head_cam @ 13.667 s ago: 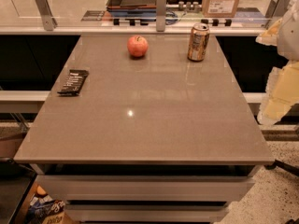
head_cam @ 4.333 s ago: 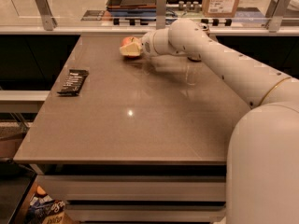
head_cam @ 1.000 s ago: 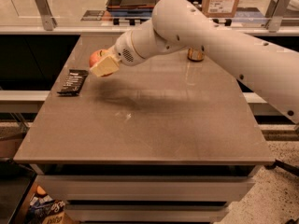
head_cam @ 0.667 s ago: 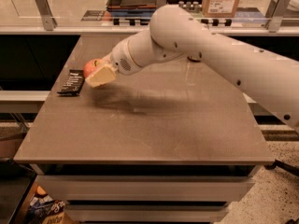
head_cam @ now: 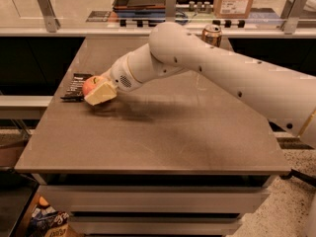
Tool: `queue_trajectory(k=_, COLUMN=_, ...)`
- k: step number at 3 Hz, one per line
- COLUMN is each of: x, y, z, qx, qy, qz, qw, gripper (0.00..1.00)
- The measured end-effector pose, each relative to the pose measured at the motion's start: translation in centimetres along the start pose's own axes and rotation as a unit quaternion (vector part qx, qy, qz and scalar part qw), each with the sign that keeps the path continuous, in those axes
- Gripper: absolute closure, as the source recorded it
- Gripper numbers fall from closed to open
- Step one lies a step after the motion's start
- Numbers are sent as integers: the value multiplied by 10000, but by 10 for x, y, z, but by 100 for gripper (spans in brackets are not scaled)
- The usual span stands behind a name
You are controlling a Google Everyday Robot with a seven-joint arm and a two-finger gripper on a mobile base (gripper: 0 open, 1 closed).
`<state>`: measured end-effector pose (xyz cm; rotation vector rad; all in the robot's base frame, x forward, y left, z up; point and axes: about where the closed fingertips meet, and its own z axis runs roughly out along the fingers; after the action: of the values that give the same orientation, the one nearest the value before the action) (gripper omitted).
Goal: Move apple near rxbar chocolate
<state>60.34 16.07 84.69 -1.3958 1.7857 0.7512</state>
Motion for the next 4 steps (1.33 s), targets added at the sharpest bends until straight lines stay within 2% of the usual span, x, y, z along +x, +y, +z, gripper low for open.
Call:
queue_trajectory(k=1, x=8, y=1, z=10, qx=172, qy=24, qz=10, qw=9998, gripper=100)
queue_trajectory(k=2, x=7, y=1, z=9, qx=172, qy=24, qz=10, qw=9998, gripper=100)
queue_trajectory(k=3, x=7, y=3, z=10, qx=156, qy=26, qz=2, qw=9999, gripper=82)
queue_trajectory(k=4, x=6, y=4, z=12, qx=141, qy=28, qz=-6, qw=9999, gripper=59)
